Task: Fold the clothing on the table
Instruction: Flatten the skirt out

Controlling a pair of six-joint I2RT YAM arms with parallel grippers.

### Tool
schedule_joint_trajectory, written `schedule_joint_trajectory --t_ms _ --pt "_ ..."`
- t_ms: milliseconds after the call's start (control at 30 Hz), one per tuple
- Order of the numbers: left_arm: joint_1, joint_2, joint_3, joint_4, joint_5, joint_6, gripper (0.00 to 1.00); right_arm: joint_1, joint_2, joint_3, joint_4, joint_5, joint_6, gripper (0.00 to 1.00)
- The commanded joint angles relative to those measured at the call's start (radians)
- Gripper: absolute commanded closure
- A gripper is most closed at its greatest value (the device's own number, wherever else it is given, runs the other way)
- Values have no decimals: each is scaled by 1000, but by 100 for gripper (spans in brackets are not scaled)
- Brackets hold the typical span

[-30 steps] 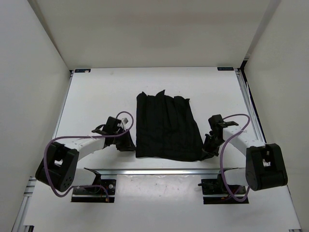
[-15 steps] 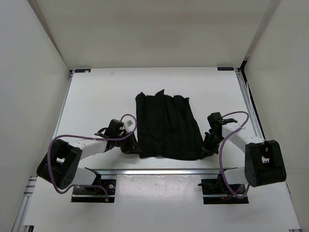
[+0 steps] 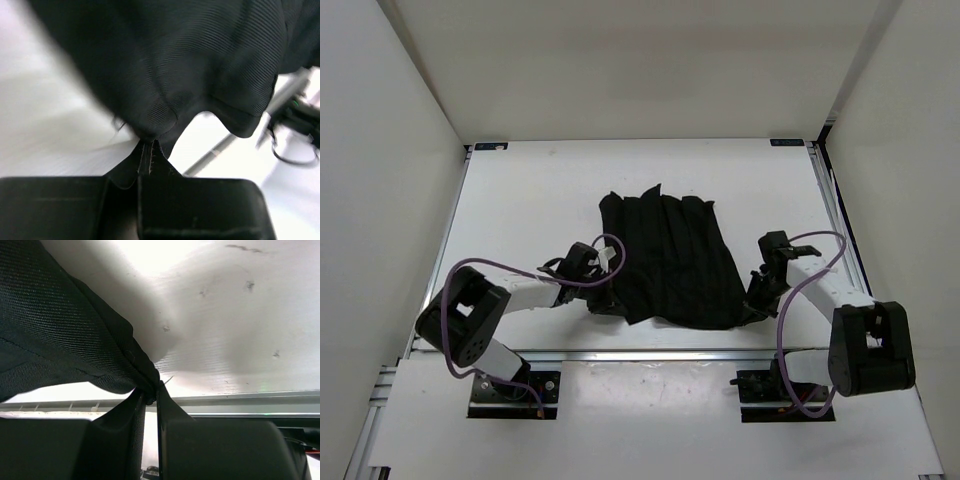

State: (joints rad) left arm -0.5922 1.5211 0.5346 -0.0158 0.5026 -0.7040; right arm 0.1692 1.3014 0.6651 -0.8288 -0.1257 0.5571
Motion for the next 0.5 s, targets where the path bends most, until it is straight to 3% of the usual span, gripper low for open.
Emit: schedule_joint_trajectory --t_ms 0,167,300,467 --pt "70 -57 42 -193 -239 96 100 -25 -28 46 -39 11 -28 100" --pt "251 -177 232 -390 -249 165 100 -36 -53 166 -23 28 -62 100" --pt "272 -188 359 -496 -364 235 100 -97 -39 251 3 18 -88 100" --pt "284 -223 317 -474 -316 202 100 -83 15 301 -20 29 -132 100"
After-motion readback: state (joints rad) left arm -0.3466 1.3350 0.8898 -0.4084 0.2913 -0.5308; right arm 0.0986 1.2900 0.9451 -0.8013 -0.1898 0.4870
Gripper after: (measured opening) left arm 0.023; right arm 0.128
